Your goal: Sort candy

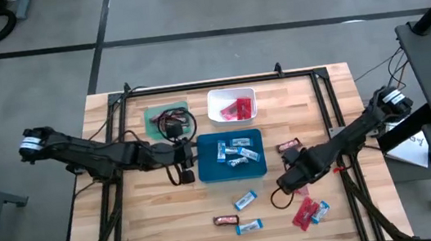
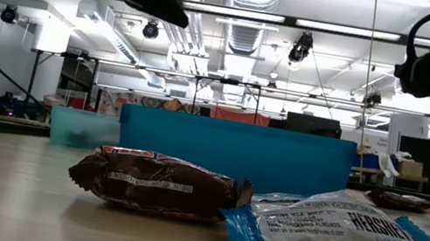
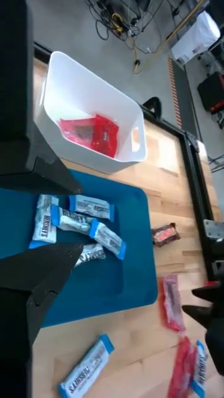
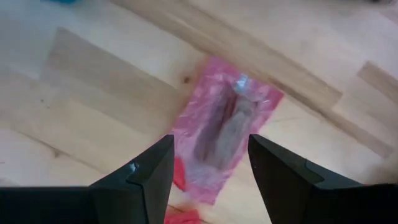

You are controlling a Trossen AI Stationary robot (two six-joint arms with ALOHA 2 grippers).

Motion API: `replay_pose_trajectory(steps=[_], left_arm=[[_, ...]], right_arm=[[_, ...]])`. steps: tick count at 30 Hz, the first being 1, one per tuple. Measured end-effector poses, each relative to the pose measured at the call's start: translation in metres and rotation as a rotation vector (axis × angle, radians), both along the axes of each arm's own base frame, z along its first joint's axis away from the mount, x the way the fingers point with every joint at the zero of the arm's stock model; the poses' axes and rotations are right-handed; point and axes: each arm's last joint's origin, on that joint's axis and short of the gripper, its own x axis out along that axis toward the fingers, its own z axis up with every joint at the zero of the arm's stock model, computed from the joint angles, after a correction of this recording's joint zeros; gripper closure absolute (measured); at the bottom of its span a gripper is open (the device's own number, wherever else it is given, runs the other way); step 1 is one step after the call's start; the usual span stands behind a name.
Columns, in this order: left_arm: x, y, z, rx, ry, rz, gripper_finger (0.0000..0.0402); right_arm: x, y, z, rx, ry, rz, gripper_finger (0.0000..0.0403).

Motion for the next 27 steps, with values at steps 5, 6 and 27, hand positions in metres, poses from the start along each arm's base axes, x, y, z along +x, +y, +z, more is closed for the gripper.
replay_pose_trajectory(steps=[5,6,27], left_arm=[[0.004,0.0,-0.006,0.005,0.025,0.001,0.0284],[0.004,0.0,-0.007,0.008,0.028,0.005,0.0284],[0.005,0.001,-0.004,0.032,0.002,0.017,0.0284]], right_arm=[[0.001,0.003,-0.014,0.003,0.064,-0.009,0.0204],[0.002,0.003,-0.017,0.004,0.076,-0.009,0.0204],[-0.002,-0.002,-0.056,-0.073,0.074,-0.014,0.0278]])
